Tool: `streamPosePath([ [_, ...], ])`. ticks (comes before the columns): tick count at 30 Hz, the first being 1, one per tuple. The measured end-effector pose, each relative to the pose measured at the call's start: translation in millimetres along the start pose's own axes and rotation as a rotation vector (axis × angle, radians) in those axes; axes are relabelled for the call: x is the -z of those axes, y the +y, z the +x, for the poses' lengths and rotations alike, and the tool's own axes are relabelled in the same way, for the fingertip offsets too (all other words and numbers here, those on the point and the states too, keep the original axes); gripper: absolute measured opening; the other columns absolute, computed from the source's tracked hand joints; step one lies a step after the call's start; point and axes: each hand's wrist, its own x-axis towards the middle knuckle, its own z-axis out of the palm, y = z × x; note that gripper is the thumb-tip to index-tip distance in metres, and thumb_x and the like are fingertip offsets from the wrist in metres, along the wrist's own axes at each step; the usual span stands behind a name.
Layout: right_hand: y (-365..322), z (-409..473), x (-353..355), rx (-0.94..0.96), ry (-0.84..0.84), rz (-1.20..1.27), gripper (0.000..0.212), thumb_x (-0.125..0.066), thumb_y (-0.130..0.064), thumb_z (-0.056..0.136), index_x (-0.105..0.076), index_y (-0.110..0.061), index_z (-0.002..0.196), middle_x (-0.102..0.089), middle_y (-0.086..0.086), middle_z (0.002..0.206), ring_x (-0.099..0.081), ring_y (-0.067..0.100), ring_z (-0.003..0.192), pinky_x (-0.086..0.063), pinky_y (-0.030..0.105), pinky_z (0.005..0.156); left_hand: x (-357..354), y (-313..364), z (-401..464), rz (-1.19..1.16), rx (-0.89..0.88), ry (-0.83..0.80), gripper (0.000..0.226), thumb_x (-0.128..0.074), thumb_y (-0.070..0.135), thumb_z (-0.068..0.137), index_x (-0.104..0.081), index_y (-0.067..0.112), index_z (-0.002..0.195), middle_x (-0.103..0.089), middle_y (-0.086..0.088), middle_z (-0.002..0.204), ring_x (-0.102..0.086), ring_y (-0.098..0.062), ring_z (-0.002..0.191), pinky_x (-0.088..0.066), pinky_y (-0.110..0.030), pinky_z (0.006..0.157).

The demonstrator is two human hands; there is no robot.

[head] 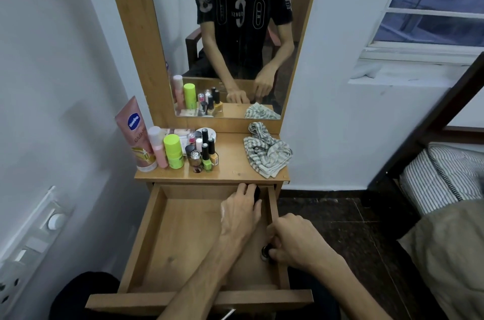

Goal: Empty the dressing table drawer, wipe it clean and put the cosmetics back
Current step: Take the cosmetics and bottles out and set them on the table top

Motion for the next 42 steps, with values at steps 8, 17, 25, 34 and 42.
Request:
streamPosePath([
  [8, 1.7, -2.7, -5.3, 0.015, 0.053, 0.065, 0.034, -0.069, -0.031, 0.091, -0.048, -0.033, 0.065, -0.057, -0.011, 0.088, -0.059, 0.011, 0.084, -0.048, 0.025, 0.073, 0.1, -8.9, -7.5, -0.065, -0.071, 0.066, 0.024, -0.078, 0.029, 0.081, -0.064, 0.020, 0.099, -0.069, 0.005, 0.091, -0.068, -0.018, 0.062, -0.047, -0.029, 0.047],
  [17, 0.1, 8.9, 11.7, 0.025, 0.154, 0.179, 0.021, -0.065, -0.046, 0.074, -0.072, -0.028, 0.081, -0.067, -0.017, 0.074, -0.065, 0.008, 0.081, -0.057, 0.032, 0.076, 48.6, -29.8, -19.9, -0.261, -0.132, 0.225, 0.027, -0.077, 0.028, 0.080, -0.070, 0.020, 0.104, -0.071, 0.010, 0.098, -0.067, -0.007, 0.080, -0.055, -0.022, 0.067],
  [25, -25.7, 44.0, 68.7, 0.125, 0.423, 0.452, 0.008, -0.078, -0.034, 0.077, -0.078, -0.026, 0.080, -0.071, -0.016, 0.069, -0.066, 0.003, 0.066, -0.048, 0.016, 0.058, 131.2, -81.6, -8.9, -0.324, -0.038, 0.356, 0.034, -0.087, 0.021, 0.075, -0.074, 0.021, 0.107, -0.072, 0.013, 0.096, -0.065, -0.004, 0.079, -0.058, -0.023, 0.073],
  [34, -61.0, 111.6, 89.7, 0.065, 0.574, 0.440, 0.008, -0.078, -0.035, 0.073, -0.078, -0.028, 0.077, -0.068, -0.020, 0.065, -0.065, 0.002, 0.064, -0.062, 0.037, 0.068, 146.0, -112.6, 25.1, -0.277, 0.066, 0.353, 0.031, -0.083, 0.014, 0.074, -0.077, 0.017, 0.105, -0.077, 0.005, 0.100, -0.068, -0.013, 0.083, -0.059, -0.033, 0.080],
  [42, -62.4, 126.3, 80.6, 0.026, 0.577, 0.403, 0.014, -0.074, -0.042, 0.078, -0.078, -0.030, 0.082, -0.071, -0.017, 0.071, -0.066, 0.003, 0.069, -0.062, 0.037, 0.069, 144.1, -106.5, 38.2, -0.193, -0.028, 0.341, 0.027, -0.082, 0.009, 0.074, -0.076, 0.007, 0.101, -0.074, -0.003, 0.098, -0.068, -0.020, 0.086, -0.057, -0.031, 0.077],
])
